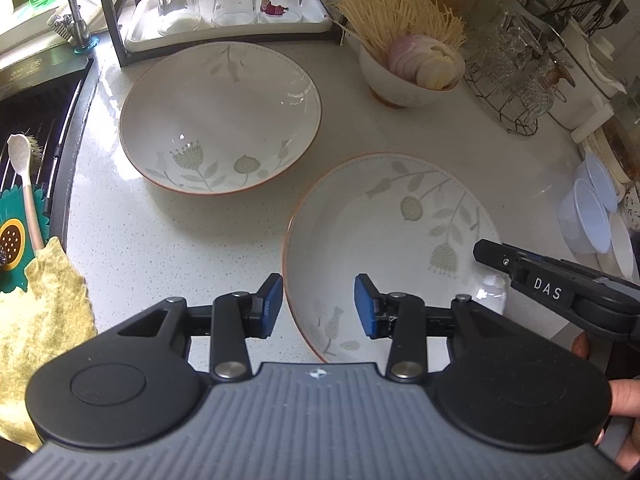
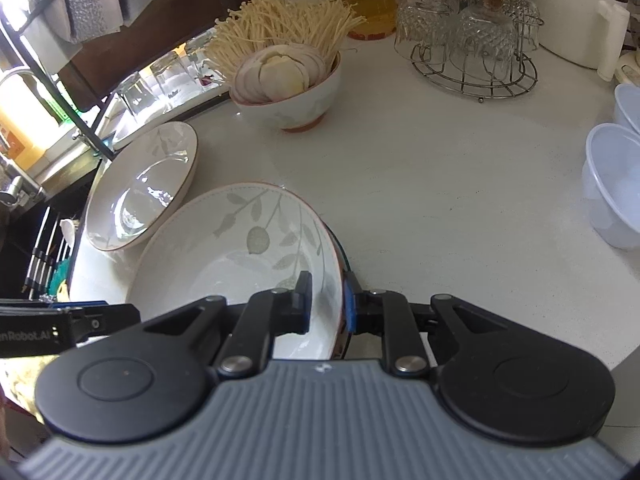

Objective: Organize plates and bowls
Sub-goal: 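Open both tools and withdraw them from the stacked bowl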

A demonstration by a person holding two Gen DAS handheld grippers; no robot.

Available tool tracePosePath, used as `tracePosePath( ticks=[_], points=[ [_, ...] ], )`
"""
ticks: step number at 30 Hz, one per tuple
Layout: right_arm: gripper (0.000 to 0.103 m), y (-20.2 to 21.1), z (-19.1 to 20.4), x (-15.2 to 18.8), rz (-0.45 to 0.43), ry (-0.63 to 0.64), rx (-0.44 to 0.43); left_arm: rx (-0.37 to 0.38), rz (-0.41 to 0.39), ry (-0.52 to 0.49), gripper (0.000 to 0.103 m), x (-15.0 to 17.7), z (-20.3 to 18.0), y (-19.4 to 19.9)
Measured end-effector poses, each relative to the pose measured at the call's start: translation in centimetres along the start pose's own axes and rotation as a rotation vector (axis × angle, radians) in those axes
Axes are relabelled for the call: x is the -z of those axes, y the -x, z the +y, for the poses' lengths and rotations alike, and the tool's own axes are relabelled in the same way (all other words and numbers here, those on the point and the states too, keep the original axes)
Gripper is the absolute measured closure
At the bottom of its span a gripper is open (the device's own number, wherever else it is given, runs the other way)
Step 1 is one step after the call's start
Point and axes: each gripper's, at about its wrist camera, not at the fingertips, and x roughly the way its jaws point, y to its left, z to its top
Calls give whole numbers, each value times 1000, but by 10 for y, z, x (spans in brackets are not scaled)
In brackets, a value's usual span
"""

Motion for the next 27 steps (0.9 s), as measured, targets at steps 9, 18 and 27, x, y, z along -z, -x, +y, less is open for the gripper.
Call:
tracePosePath(
  ticks=[9,18,27],
  points=[
    [82,27,-4,-12,-54,-12,-11,23,-65,0,58,-2,-1,28],
    [82,83,4,-30,-171,-6,-68,60,-155,-78,58,-14,-12,77],
    [82,127,11,-28,-274,13,-98,43,-227,-185,58,-12,-31,118]
  ],
)
